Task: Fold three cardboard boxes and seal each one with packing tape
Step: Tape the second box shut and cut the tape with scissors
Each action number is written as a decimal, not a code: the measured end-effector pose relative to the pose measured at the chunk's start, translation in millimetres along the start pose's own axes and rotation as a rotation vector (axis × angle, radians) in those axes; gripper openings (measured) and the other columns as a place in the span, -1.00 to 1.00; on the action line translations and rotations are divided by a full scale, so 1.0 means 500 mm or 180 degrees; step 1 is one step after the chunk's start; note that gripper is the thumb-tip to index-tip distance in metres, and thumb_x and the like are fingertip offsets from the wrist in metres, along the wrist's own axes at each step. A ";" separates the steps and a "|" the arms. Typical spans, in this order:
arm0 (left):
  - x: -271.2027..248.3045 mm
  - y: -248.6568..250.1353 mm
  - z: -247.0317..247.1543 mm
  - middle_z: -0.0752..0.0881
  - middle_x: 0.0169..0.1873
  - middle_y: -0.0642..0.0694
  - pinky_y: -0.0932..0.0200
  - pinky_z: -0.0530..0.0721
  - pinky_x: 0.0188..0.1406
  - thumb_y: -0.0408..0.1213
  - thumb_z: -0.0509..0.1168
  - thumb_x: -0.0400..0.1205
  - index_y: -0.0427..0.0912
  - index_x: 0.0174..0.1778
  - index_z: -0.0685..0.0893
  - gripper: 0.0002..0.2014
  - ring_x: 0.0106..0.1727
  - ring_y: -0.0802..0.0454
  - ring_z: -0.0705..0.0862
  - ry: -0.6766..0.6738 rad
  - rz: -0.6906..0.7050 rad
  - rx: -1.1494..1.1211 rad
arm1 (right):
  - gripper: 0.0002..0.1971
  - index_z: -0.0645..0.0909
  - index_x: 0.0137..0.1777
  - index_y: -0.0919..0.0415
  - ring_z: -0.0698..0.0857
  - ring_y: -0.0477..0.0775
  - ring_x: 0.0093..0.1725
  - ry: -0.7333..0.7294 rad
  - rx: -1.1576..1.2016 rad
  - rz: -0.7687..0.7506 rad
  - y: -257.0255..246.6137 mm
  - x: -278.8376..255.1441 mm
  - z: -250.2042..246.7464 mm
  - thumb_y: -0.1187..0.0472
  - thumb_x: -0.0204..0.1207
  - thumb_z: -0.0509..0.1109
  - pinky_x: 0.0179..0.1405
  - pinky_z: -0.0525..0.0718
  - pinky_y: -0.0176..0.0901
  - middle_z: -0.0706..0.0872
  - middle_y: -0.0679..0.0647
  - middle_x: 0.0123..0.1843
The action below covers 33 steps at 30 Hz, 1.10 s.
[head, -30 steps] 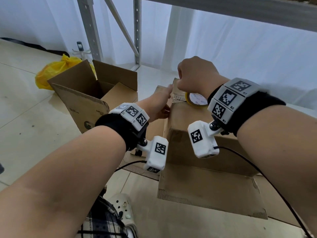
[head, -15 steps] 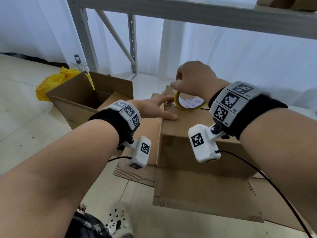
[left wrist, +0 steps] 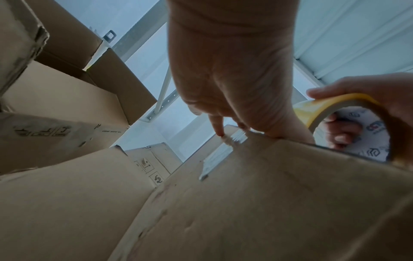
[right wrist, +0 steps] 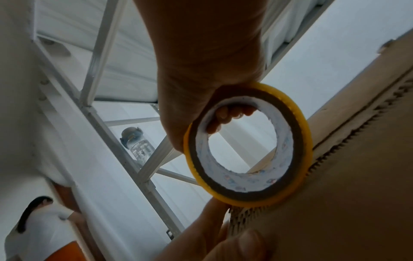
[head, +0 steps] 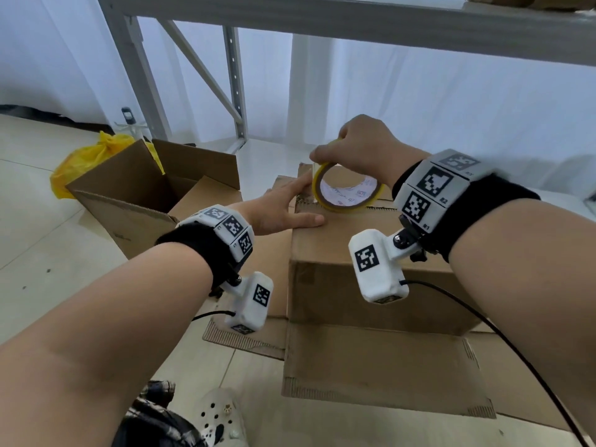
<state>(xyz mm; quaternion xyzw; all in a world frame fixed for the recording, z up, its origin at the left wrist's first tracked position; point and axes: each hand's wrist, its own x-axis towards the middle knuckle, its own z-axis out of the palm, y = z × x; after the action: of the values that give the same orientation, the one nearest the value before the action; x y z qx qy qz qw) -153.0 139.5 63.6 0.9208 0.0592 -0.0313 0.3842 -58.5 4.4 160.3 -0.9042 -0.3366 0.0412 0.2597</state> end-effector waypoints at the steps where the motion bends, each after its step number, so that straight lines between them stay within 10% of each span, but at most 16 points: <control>1: -0.001 -0.001 0.001 0.27 0.58 0.15 -0.24 0.11 0.61 0.31 0.34 0.44 0.46 0.56 0.04 -0.17 0.61 0.03 0.20 -0.0011 -0.0014 -0.0031 | -0.57 0.38 -0.45 0.18 0.42 -0.03 -0.43 -0.0009 -0.0131 -0.0029 -0.003 0.000 -0.002 -0.06 0.36 0.50 -0.49 0.32 -0.21 0.41 0.01 -0.45; 13: -0.009 0.042 -0.003 -0.21 0.68 0.07 -0.11 -0.44 0.58 0.33 -0.11 0.65 0.13 0.62 -0.40 -0.22 0.68 0.06 -0.23 -0.0333 -0.0481 0.1689 | -0.66 0.39 -0.42 0.21 0.43 0.02 -0.44 -0.0031 -0.1123 0.0149 0.054 -0.025 -0.035 0.06 0.37 0.45 -0.48 0.35 -0.22 0.46 0.04 -0.44; 19: -0.004 0.096 0.017 -0.32 0.66 -0.11 -0.19 -0.54 0.51 0.40 -0.30 0.60 -0.15 0.67 -0.28 -0.13 0.64 0.00 -0.41 -0.0442 -0.0798 0.2838 | -0.69 0.39 -0.38 0.19 0.44 0.00 -0.42 -0.0001 -0.1479 0.0023 0.044 -0.028 -0.026 0.08 0.45 0.39 -0.50 0.30 -0.20 0.48 0.04 -0.39; 28: 0.007 0.116 0.035 -0.32 0.66 -0.08 -0.07 -0.34 0.63 0.52 -0.22 0.50 -0.15 0.67 -0.32 0.01 0.67 0.04 -0.31 -0.0439 -0.0922 0.2211 | -0.69 0.56 0.08 0.13 0.59 0.14 0.06 0.0192 -0.1541 -0.0500 0.056 -0.029 -0.019 -0.08 0.51 0.29 -0.06 0.43 -0.05 0.63 0.06 0.01; 33: 0.002 0.105 0.036 -0.28 0.67 -0.07 0.02 -0.25 0.63 0.44 -0.02 0.54 -0.18 0.68 -0.26 0.01 0.67 0.03 -0.31 -0.0223 -0.0798 0.1709 | -0.60 0.68 -0.01 0.16 0.60 -0.03 -0.01 0.0321 0.0004 -0.0353 0.109 -0.035 -0.043 -0.19 0.43 0.44 -0.04 0.54 -0.17 0.69 -0.01 -0.06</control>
<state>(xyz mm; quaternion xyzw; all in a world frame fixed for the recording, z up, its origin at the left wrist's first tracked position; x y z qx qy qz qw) -145.3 90.2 87.9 0.9734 0.1488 -0.1248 0.1218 -34.9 -50.8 149.9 -0.8849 -0.3725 -0.0186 0.2788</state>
